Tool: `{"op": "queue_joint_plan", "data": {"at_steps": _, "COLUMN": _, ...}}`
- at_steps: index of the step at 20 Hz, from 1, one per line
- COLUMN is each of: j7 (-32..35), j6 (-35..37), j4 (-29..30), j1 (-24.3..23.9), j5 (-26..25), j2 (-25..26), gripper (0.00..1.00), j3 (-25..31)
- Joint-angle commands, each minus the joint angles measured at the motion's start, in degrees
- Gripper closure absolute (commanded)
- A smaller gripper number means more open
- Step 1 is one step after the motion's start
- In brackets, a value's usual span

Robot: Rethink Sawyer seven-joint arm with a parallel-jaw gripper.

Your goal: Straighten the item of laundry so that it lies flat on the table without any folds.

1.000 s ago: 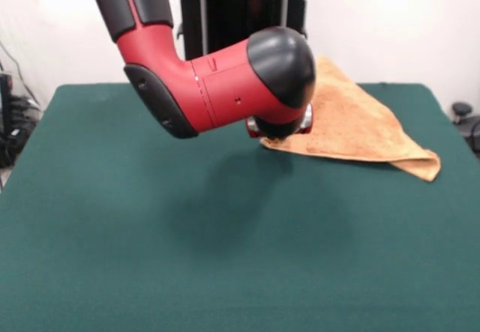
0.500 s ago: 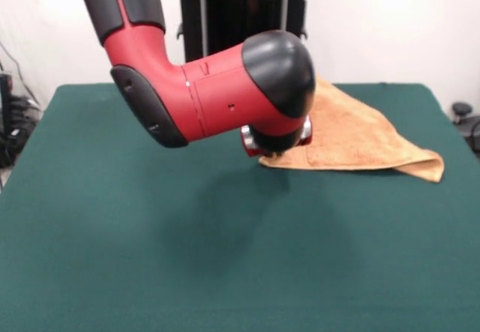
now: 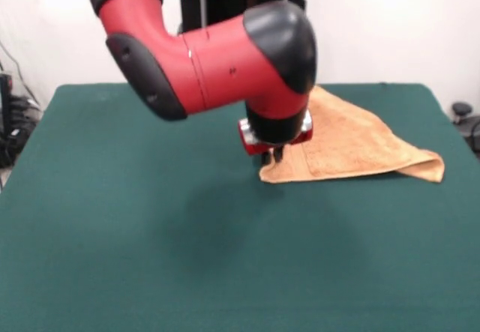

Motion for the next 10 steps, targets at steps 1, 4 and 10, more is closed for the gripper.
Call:
{"op": "queue_joint_plan", "data": {"at_steps": 1, "j7": 2.7, "j6": -9.1, "j4": 6.4, "j1": 1.1, "j5": -1.1, "j2": -8.7, "gripper": 1.00, "j3": -1.3}}
{"op": "queue_joint_plan", "data": {"at_steps": 4, "j7": -0.9, "j6": -10.2, "j4": 4.8, "j1": 1.1, "j5": -1.0, "j2": -8.4, "gripper": 1.00, "j3": -0.7}}
{"op": "queue_joint_plan", "data": {"at_steps": 10, "j7": -3.8, "j6": -6.9, "j4": 3.1, "j1": 1.7, "j5": 1.5, "j2": -10.2, "gripper": 1.00, "j3": -0.2}}
